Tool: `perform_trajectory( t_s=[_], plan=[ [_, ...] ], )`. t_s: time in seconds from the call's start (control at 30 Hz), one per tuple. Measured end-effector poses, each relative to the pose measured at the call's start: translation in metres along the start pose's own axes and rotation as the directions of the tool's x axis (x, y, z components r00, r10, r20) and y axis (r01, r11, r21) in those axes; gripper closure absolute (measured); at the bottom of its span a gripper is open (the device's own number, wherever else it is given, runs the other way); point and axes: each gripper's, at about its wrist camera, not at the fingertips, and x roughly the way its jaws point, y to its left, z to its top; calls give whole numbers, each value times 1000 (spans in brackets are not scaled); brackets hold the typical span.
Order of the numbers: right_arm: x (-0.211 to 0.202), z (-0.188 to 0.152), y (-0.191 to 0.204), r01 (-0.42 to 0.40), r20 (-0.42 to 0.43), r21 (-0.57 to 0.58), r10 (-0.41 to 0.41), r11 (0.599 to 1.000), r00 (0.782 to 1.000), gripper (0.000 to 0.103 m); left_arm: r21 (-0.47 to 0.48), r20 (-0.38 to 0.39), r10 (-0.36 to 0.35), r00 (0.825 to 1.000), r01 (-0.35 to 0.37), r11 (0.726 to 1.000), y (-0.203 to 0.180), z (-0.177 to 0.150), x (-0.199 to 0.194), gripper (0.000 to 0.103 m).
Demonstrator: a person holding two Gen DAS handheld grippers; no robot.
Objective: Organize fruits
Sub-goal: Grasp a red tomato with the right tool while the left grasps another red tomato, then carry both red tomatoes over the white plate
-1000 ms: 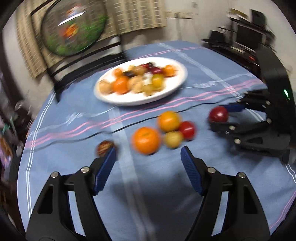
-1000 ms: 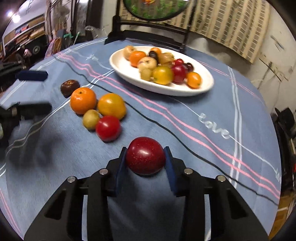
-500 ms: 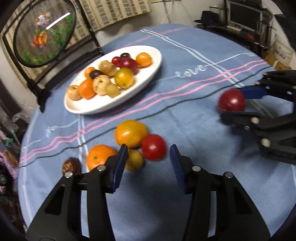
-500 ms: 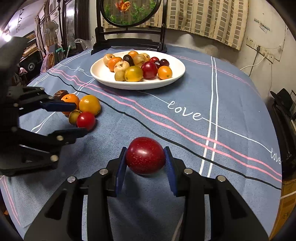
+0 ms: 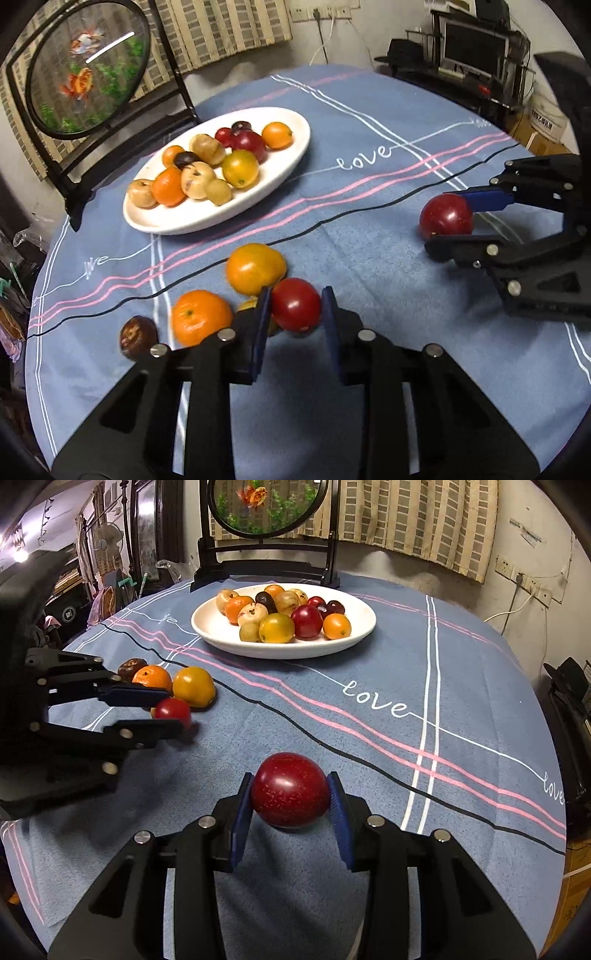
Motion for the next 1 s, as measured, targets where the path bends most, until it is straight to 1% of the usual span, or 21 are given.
perform_trajectory(
  t_s=[0.07,0.2,0.4,0.5,0.67,0.83,1.0],
  plan=[
    [-3,1,2,0,8,2,-1,1000,1000,64,-16,19,-9,1000,10,1000,5,-2,-9,75],
    [-8,4,10,-7,16,-6,7,1000,1000,64,-45,37,-5,999,7,999,16,-6,-22,75],
    [-12,15,26,-17,27,-26,18,1000,999,64,-96,51,17,999,-12,995,37,-4,-32,75],
    [-15,29,29,-18,47,-35,19,999,999,64,-113,70,25,997,-17,993,49,4,-37,75],
    [-20,63,32,-19,101,-37,22,999,995,64,-134,99,57,994,-43,990,66,24,-38,75],
    [-19,95,31,-19,151,-32,24,999,988,64,-155,118,66,991,-47,987,80,45,-29,75],
    [-10,118,28,-22,172,-28,27,999,985,64,-159,116,69,991,-50,986,87,55,-17,75]
  ],
)
